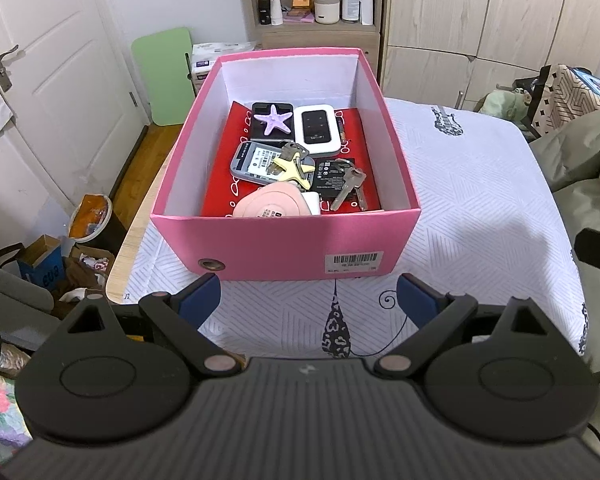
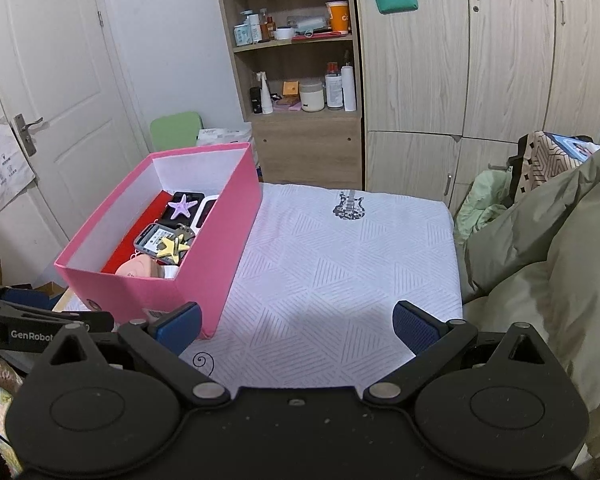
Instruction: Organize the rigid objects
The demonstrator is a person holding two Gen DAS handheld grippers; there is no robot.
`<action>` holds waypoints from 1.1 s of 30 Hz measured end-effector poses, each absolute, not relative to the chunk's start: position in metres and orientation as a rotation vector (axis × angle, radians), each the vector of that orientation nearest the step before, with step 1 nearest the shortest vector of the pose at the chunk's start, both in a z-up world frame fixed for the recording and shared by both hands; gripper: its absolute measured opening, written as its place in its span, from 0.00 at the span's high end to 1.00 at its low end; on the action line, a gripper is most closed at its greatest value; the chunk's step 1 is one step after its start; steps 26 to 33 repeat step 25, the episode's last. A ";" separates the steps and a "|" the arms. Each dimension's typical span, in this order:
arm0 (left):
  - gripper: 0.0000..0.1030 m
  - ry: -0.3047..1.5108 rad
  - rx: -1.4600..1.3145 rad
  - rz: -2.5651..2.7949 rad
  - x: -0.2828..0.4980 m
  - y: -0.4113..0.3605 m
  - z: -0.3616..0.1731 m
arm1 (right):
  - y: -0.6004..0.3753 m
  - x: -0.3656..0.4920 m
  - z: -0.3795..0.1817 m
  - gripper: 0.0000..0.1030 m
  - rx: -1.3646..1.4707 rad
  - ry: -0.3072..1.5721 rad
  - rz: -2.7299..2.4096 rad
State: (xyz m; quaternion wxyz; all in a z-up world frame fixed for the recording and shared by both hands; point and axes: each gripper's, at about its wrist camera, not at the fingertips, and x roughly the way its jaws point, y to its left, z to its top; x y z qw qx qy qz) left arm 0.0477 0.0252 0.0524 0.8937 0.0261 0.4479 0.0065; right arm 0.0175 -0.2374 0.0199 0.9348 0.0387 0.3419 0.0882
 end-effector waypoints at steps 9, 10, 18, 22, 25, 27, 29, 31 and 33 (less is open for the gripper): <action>0.07 0.927 0.038 -0.008 0.047 0.026 0.052 | -0.243 0.015 0.021 0.00 0.082 0.692 0.157; 0.07 0.926 0.041 -0.007 0.047 0.026 0.052 | -0.243 0.015 0.021 0.00 0.077 0.691 0.154; 0.07 0.910 0.051 0.004 0.044 0.027 0.053 | -0.242 0.014 0.021 0.00 0.077 0.690 0.151; 0.07 0.905 0.053 0.006 0.043 0.027 0.054 | -0.242 0.013 0.019 0.00 0.081 0.692 0.150; 0.07 0.905 0.050 0.008 0.042 0.027 0.054 | -0.242 0.012 0.018 0.00 0.080 0.693 0.150; 0.07 0.905 0.050 0.008 0.042 0.027 0.054 | -0.242 0.012 0.018 0.00 0.080 0.693 0.150; 0.07 0.905 0.050 0.008 0.042 0.027 0.054 | -0.242 0.012 0.018 0.00 0.080 0.693 0.150; 0.07 0.905 0.050 0.008 0.042 0.027 0.054 | -0.242 0.012 0.018 0.00 0.080 0.693 0.150; 0.07 0.905 0.050 0.008 0.042 0.027 0.054 | -0.242 0.012 0.018 0.00 0.080 0.693 0.150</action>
